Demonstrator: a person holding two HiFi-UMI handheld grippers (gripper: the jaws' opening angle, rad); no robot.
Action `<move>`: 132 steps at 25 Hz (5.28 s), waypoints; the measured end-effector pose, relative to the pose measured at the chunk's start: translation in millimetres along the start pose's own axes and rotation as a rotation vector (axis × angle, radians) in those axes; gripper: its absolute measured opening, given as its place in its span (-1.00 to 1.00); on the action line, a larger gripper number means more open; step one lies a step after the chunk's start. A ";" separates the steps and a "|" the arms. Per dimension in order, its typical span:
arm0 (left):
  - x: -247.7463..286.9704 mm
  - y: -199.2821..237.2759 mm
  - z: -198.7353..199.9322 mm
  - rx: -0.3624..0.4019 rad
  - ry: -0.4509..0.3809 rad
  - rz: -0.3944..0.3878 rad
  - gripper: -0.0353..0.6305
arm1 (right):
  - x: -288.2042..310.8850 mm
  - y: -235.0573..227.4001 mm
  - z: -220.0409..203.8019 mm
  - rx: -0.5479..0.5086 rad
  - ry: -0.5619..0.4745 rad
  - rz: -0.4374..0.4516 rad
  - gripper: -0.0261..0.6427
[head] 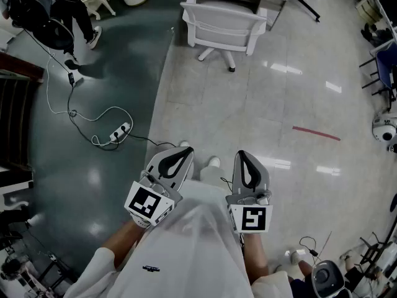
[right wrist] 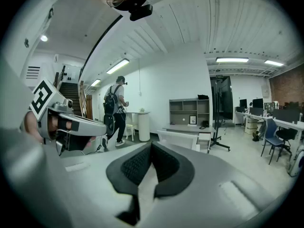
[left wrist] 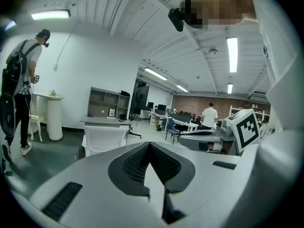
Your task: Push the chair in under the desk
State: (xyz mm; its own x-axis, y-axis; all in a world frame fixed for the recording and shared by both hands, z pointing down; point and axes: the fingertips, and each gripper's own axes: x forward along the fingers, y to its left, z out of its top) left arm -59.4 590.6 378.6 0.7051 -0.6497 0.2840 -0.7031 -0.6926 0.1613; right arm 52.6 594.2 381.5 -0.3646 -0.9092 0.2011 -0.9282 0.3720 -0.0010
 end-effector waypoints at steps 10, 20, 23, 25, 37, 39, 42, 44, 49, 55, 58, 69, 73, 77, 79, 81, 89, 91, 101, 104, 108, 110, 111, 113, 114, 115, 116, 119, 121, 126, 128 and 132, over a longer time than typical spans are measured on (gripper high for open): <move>-15.2 36.1 -0.5 -0.073 -0.057 -0.001 -0.87 | 25.0 20.1 10.9 0.006 0.024 0.033 -0.89; -31.6 130.0 0.5 -0.089 -0.071 0.003 -0.87 | 90.4 63.0 33.7 -0.064 -0.040 -0.064 -0.89; -35.9 157.4 -1.7 -0.100 -0.079 0.004 -0.87 | 108.1 68.2 38.1 -0.049 -0.054 -0.093 -0.89; -38.7 165.4 -4.6 -0.104 -0.075 -0.006 -0.87 | 112.4 71.1 39.2 -0.048 -0.050 -0.117 -0.89; -12.4 199.8 8.3 -0.119 -0.074 -0.045 -0.87 | 162.0 74.0 46.3 -0.055 0.005 -0.109 -0.89; -1.8 209.9 11.7 -0.110 -0.066 -0.043 -0.87 | 177.3 68.3 46.5 -0.057 0.003 -0.104 -0.89; 17.4 225.2 16.1 -0.108 -0.057 -0.024 -0.87 | 200.6 54.8 43.5 -0.046 0.006 -0.092 -0.89; 33.9 233.3 22.4 -0.111 -0.052 -0.014 -0.87 | 215.9 41.4 42.3 -0.036 0.007 -0.081 -0.89; 101.0 255.8 46.9 -0.088 -0.025 -0.005 -0.87 | 268.8 -14.7 49.5 -0.021 0.003 -0.057 -0.89; 189.8 274.4 94.6 -0.054 -0.010 0.007 -0.87 | 333.9 -96.4 70.3 -0.016 -0.006 0.001 -0.89; 232.9 282.0 118.0 -0.031 -0.007 0.018 -0.87 | 362.7 -139.0 79.6 -0.009 -0.017 0.024 -0.89; 343.3 300.5 168.9 -0.012 0.013 0.023 -0.87 | 443.1 -235.1 101.4 0.032 -0.021 0.085 -0.89; 363.9 313.2 171.0 -0.009 0.036 0.006 -0.87 | 459.4 -243.7 107.5 0.041 -0.019 0.075 -0.89; 379.9 329.7 171.6 -0.018 0.040 -0.003 -0.87 | 476.2 -245.9 100.5 0.049 -0.003 0.081 -0.89; 387.3 336.2 172.0 -0.018 0.048 -0.017 -0.87 | 483.1 -247.8 98.3 0.057 0.001 0.071 -0.89; 395.9 344.8 173.4 -0.013 0.055 -0.033 -0.87 | 491.9 -251.5 99.4 0.042 0.012 0.054 -0.89; 415.8 374.7 183.1 0.054 0.071 -0.081 -0.87 | 521.1 -252.1 101.5 0.059 0.038 0.017 -0.88; 423.1 379.0 178.6 0.085 0.096 -0.097 -0.87 | 530.1 -250.5 97.6 0.036 0.055 0.034 -0.87; 449.1 386.8 120.7 0.270 0.292 -0.209 -0.69 | 568.9 -223.0 41.8 -0.146 0.232 0.184 -0.48; 456.6 386.0 99.0 0.372 0.365 -0.245 -0.64 | 572.5 -214.5 18.6 -0.205 0.288 0.252 -0.45; 467.5 389.7 74.6 0.478 0.451 -0.278 -0.56 | 580.0 -212.8 -7.3 -0.283 0.364 0.302 -0.41; 472.6 392.9 65.3 0.519 0.484 -0.285 -0.56 | 583.9 -215.7 -22.5 -0.315 0.409 0.320 -0.41; 475.6 393.9 60.2 0.538 0.501 -0.290 -0.56 | 585.7 -218.0 -30.2 -0.334 0.431 0.329 -0.41; 481.9 394.3 48.7 0.563 0.536 -0.314 -0.56 | 588.5 -223.0 -44.8 -0.381 0.469 0.344 -0.41; 484.6 394.0 42.5 0.570 0.552 -0.329 -0.56 | 589.1 -224.7 -52.1 -0.407 0.486 0.352 -0.41; 486.7 394.3 36.4 0.576 0.567 -0.340 -0.56 | 589.4 -225.4 -59.2 -0.432 0.503 0.363 -0.41; 488.6 395.0 30.8 0.586 0.580 -0.345 -0.56 | 589.5 -225.0 -65.3 -0.452 0.515 0.376 -0.41; 494.4 397.5 16.5 0.630 0.621 -0.353 -0.56 | 590.2 -223.4 -72.5 -0.445 0.524 0.421 -0.38; 497.7 398.1 6.9 0.661 0.656 -0.368 -0.56 | 590.2 -224.4 -74.3 -0.433 0.533 0.443 -0.35; 504.6 401.9 -9.1 0.711 0.711 -0.382 -0.55 | 587.2 -226.8 -102.1 -0.595 0.647 0.500 -0.35; 507.0 402.9 -11.4 0.718 0.718 -0.381 -0.53 | 588.7 -225.3 -109.5 -0.641 0.663 0.514 -0.35; 510.7 404.5 -19.2 0.735 0.737 -0.383 -0.51 | 593.4 -226.5 -117.0 -0.705 0.666 0.500 -0.54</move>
State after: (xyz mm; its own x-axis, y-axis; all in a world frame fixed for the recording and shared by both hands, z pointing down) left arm 14.5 -15.4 607.0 0.4649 -0.1764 0.8676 -0.0528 -0.9837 -0.1717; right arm 55.2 -7.7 615.7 -0.3788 -0.4207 0.8243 -0.3580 0.8880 0.2886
